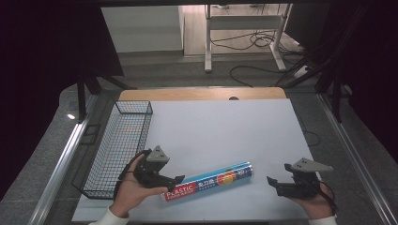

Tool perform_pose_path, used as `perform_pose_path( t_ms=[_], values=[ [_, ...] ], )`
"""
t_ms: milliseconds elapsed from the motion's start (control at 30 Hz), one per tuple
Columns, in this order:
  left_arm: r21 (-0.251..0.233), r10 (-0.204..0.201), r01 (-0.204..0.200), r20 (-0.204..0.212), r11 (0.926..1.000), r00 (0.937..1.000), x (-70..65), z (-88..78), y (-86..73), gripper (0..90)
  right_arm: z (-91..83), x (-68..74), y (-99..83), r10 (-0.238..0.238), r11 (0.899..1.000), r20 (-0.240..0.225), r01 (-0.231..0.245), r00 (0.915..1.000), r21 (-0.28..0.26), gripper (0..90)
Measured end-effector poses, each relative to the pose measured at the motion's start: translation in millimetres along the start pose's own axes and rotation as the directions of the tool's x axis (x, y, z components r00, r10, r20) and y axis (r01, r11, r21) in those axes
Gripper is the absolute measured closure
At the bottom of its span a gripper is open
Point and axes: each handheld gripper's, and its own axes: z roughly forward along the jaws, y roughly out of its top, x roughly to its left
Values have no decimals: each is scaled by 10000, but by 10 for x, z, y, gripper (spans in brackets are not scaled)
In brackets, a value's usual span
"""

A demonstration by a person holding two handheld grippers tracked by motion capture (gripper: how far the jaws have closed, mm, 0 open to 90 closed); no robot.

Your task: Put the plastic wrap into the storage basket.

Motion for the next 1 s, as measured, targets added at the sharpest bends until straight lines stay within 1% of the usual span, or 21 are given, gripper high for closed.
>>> perform_pose_path(
  t_ms=[100,233,367,500,533,633,667,700,733,833,933,1000],
  values=[
    [112,61,-64,273,9999,9996,-36,97,44,172,-7,3,-5,-4,10000,58,4,10000,5,167],
    [324,292,-310,537,9990,9981,-89,229,107,176,-5,-4,-25,25,10000,101,-25,9999,52,167],
    [649,776,-827,782,9945,9939,-171,378,228,178,-12,-20,-48,73,9999,122,-74,9999,85,167],
    [943,1083,-1177,991,9886,9892,-216,495,341,183,-16,-26,-54,81,9999,165,-83,9998,113,167],
    [943,1096,-1198,1070,9883,9882,-232,527,366,185,-14,-25,-53,65,9999,165,-67,9998,117,167],
    [1184,1325,-1492,1382,9817,9815,-254,626,446,189,-2,-21,-55,42,9998,164,-45,9999,178,167],
    [1240,1365,-1543,1408,9802,9806,-262,651,462,189,4,-21,-58,22,9998,162,-25,9999,208,167],
    [1374,1470,-1669,1446,9764,9785,-270,692,487,190,6,-21,-60,16,9997,161,-19,9999,226,168],
    [1425,1455,-1667,1482,9757,9782,-282,718,499,191,10,-21,-63,-2,9997,173,-3,9999,243,167],
    [1739,1646,-1918,1593,9659,9734,-306,814,538,192,15,-20,-68,9,9996,176,-14,9998,271,167],
    [2027,1683,-2034,1778,9579,9696,-318,913,557,194,21,-23,-73,-15,9995,189,9,9998,309,167],
    [2233,1805,-2187,1794,9499,9671,-311,978,563,202,26,-23,-76,-24,9994,201,18,9998,335,167]
  ],
)
